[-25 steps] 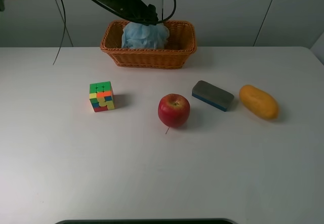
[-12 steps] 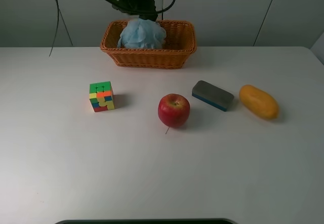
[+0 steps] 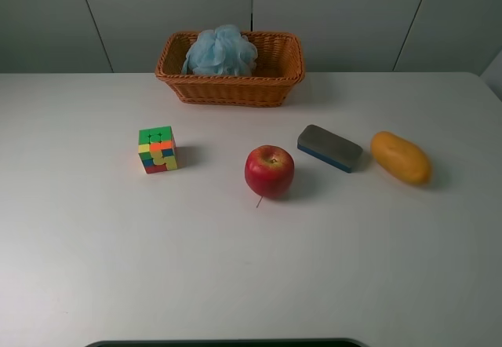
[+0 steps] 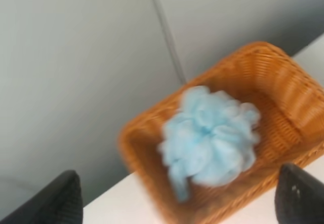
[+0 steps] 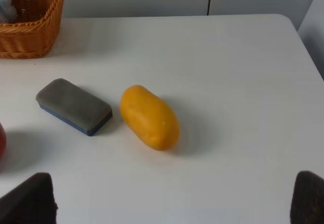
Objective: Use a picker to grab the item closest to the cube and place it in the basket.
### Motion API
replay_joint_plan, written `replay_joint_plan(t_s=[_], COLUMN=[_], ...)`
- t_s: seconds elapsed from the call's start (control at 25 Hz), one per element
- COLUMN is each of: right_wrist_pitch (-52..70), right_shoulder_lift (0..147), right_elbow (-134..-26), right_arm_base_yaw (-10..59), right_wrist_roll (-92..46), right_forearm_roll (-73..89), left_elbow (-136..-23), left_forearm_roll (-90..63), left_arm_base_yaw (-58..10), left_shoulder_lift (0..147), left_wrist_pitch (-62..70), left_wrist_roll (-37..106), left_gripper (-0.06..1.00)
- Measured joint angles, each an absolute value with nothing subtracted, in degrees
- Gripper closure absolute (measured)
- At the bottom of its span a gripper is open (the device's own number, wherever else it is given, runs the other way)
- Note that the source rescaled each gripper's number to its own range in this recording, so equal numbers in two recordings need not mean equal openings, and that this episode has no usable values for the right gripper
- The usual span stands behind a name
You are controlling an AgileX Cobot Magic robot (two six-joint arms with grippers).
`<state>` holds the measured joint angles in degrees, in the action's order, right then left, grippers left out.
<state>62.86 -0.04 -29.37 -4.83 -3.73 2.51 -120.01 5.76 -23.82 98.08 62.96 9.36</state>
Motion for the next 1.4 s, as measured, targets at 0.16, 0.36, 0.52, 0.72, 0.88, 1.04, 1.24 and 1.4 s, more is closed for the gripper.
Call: replay_joint_plan(t_s=[0.16, 0.36, 0.52, 0.72, 0.88, 1.04, 1.24, 1.4], right_wrist_pitch=[62.86, 62.86, 62.86, 62.86, 62.86, 62.86, 62.86, 62.86], right_shoulder_lift=[-0.04, -0.04, -0.04, -0.04, -0.04, -0.04, -0.04, -0.04], right_elbow=[-29.37, -29.37, -29.37, -29.37, -29.37, -29.37, -29.37, -29.37], right_arm_base_yaw=[-4.83, -4.83, -4.83, -4.83, -4.83, -4.83, -4.83, -4.83], right_wrist_roll=[-3.73, -3.73, -3.73, -3.73, -3.73, -3.73, -3.73, -3.73], right_forearm_roll=[2.51, 2.51, 2.51, 2.51, 2.51, 2.51, 2.51, 2.51], left_elbow=[-120.01, -114.18, -105.53, -92.01, -82.27, -72.84, -58.49, -48.50], left_forearm_roll=[17.12, 27.16, 30.76, 30.75, 24.34, 16.71, 11.74, 9.35], left_arm_base_yaw=[-23.82, -23.82, -23.82, -16.11, -3.57, 1.77, 2.28, 2.28], left_shoulder_lift=[84.86, 68.94, 55.64, 40.17, 31.28, 23.35, 13.82, 5.07], left_wrist_pitch=[68.58, 69.30, 69.61, 70.20, 70.47, 70.47, 69.49, 65.96], left_wrist_roll=[5.04, 1.37, -2.35, -5.37, -4.00, -3.88, -4.76, -5.43], left_gripper=[-0.03, -0.03, -0.03, -0.03, -0.03, -0.03, -0.03, -0.03])
